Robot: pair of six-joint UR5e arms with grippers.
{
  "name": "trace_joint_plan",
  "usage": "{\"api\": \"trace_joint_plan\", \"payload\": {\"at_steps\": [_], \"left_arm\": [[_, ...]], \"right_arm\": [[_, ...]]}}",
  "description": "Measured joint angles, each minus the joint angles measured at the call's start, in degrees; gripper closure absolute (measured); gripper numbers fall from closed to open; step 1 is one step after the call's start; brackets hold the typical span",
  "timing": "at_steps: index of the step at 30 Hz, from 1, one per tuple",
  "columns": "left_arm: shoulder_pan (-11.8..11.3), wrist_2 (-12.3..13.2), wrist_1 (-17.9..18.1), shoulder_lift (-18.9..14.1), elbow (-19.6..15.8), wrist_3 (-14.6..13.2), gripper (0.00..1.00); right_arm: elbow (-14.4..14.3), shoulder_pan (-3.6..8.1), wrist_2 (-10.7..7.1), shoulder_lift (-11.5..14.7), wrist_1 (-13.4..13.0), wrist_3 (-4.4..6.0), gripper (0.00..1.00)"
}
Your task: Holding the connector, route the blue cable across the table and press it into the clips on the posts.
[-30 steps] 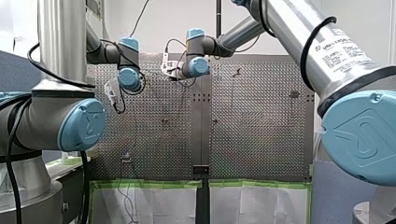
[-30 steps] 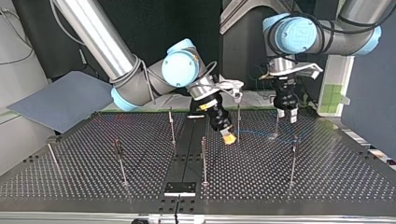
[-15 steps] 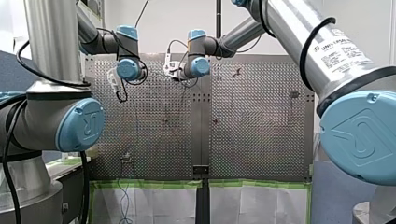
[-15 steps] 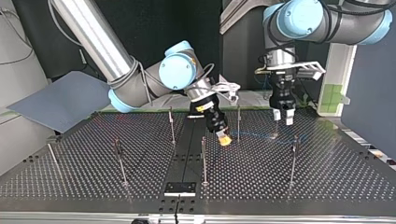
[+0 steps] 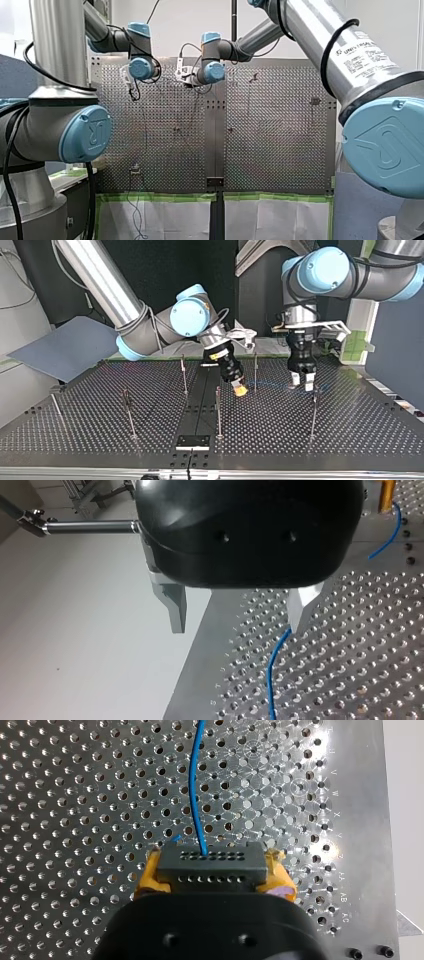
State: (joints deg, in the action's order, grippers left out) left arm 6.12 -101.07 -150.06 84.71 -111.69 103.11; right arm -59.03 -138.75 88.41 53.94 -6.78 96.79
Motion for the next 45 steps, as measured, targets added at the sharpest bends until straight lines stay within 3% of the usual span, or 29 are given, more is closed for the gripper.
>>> {"api": "trace_joint_plan", "payload": {"at_steps": [20, 26, 28, 30, 31, 32, 33, 34, 36, 37, 39, 45], "left_arm": [[0.24, -1.88, -0.71, 8.93, 7.98, -1.82, 0.00], [-0.18, -1.89, -0.83, 10.01, 9.21, -1.86, 0.00], [-0.24, -1.89, -0.87, 10.08, 9.27, -1.87, 0.05], [-0.31, -1.87, -0.92, 10.12, 9.28, -1.86, 0.22], [-0.34, -1.84, -0.96, 10.12, 9.28, -1.84, 0.22], [-0.35, -1.80, -1.03, 10.12, 9.27, -1.80, 0.41], [-0.36, -1.79, -1.09, 10.13, 9.26, -1.77, 0.52], [-0.37, -1.79, -1.18, 10.13, 9.25, -1.75, 0.52], [-0.39, -1.79, -1.38, 10.13, 9.28, -1.72, 0.80], [-0.41, -1.78, -1.49, 10.13, 9.28, -1.70, 0.80], [-0.42, -1.75, -1.80, 10.12, 9.26, -1.65, 1.00], [-0.43, -2.05, -3.45, 10.13, 9.08, -1.14, 1.00]], "right_arm": [[-0.01, 0.25, -0.04, -0.24, -0.01, 0.00, 1.00], [-0.01, 0.32, -0.09, -0.32, -0.03, 0.00, 1.00], [-0.01, 0.35, -0.12, -0.34, -0.02, 0.00, 1.00], [-0.01, 0.39, -0.14, -0.34, -0.01, 0.00, 1.00], [-0.01, 0.41, -0.15, -0.35, 0.00, 0.00, 1.00], [0.00, 0.41, -0.15, -0.35, 0.00, 0.00, 1.00], [0.00, 0.41, -0.16, -0.35, 0.00, 0.00, 1.00], [0.00, 0.42, -0.16, -0.35, 0.00, 0.00, 1.00], [0.00, 0.42, -0.16, -0.36, 0.00, 0.00, 1.00], [0.00, 0.41, -0.16, -0.37, 0.00, 0.00, 1.00], [0.00, 0.42, -0.16, -0.37, 0.01, 0.00, 1.00], [-0.06, 0.44, -0.16, -0.41, 0.13, 0.00, 1.00]]}}
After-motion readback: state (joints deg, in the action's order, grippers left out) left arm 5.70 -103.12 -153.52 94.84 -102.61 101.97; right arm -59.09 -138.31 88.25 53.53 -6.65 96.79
